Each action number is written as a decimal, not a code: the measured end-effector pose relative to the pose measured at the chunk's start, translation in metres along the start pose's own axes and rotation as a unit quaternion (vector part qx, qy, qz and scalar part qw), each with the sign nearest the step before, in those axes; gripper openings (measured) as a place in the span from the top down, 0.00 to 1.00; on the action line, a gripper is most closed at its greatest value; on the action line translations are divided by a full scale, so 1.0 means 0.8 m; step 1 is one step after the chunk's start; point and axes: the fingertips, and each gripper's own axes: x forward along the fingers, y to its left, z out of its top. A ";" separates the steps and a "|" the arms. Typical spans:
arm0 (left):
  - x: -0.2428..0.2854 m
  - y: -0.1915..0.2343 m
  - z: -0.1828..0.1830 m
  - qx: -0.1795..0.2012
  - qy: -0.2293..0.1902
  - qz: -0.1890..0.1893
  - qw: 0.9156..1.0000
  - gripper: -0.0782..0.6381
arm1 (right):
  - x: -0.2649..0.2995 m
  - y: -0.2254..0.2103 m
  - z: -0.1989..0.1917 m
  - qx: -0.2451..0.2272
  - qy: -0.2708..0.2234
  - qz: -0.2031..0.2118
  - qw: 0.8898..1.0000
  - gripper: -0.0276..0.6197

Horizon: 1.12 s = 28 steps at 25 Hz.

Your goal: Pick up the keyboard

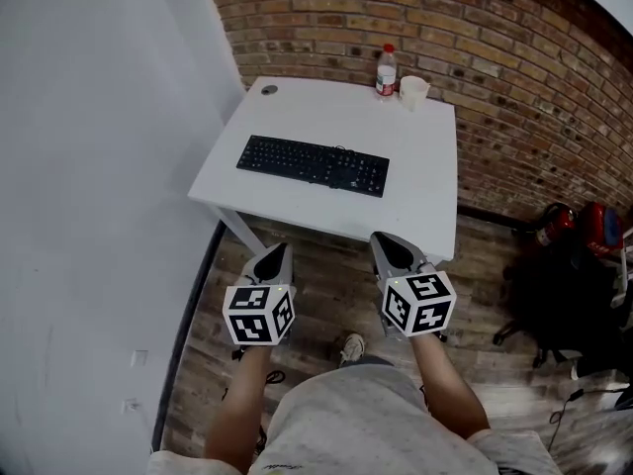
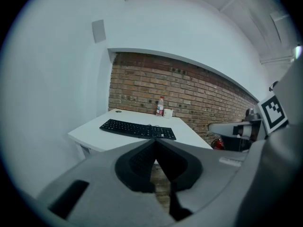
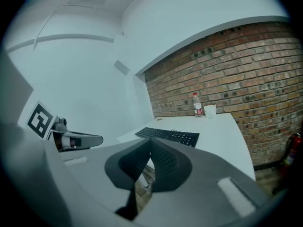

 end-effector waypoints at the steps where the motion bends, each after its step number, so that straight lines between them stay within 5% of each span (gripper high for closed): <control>1: 0.009 0.000 0.005 0.001 0.001 0.000 1.000 0.90 | 0.007 -0.008 0.004 0.002 0.001 0.000 1.000 0.94; 16: 0.078 0.036 0.030 -0.002 0.013 0.030 0.999 0.90 | 0.078 -0.065 0.022 0.021 0.012 0.004 1.000 0.94; 28: 0.144 0.082 0.055 -0.003 0.016 0.014 1.000 0.90 | 0.126 -0.107 0.030 0.030 0.018 -0.042 0.999 0.94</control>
